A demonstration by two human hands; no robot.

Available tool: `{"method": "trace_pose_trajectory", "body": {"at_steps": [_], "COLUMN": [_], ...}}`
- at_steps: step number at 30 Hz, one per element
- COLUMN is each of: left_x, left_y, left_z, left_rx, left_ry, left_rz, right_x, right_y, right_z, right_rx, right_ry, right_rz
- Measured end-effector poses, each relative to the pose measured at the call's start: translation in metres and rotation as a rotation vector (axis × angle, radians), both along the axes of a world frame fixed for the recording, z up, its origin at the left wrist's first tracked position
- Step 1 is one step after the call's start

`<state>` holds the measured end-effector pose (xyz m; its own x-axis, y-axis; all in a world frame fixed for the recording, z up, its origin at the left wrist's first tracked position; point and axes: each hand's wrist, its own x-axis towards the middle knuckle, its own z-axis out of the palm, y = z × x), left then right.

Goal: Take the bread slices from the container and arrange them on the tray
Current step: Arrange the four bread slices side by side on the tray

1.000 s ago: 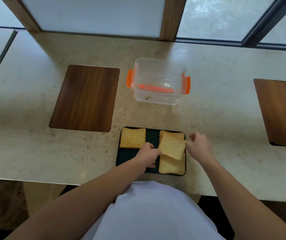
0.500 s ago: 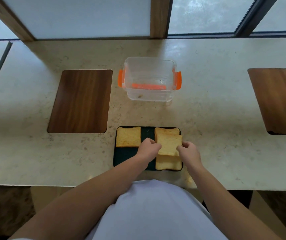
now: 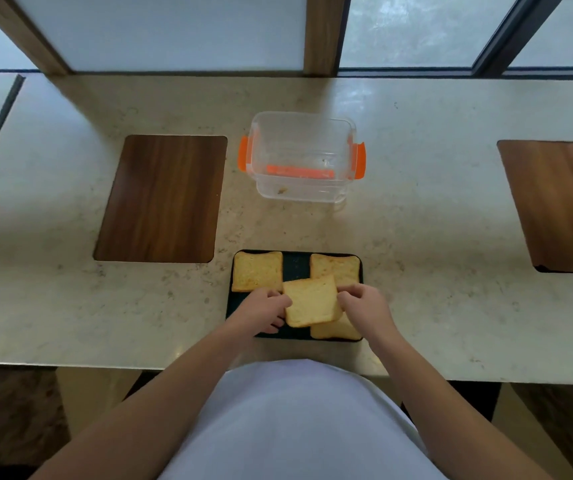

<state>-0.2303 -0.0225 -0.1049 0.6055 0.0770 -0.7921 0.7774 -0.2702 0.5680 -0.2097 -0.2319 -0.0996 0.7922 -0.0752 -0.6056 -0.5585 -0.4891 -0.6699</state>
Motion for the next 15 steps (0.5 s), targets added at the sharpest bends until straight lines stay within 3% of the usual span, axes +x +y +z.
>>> {"method": "trace_pose_trajectory", "body": {"at_steps": [9,15], "left_x": [-0.048,-0.05], "left_y": [0.063,0.065], "left_z": [-0.015,-0.018], "left_rx": [0.095,0.292], "left_ry": [-0.023,-0.125], "left_rz": [-0.039,-0.144], "right_x": [-0.015,-0.015], "right_y": [0.051,0.066], "right_z": [-0.014,-0.021], "right_rx": [0.076,0.06], "right_ry": [0.229,0.263], "right_rz": [0.322,0.334]}}
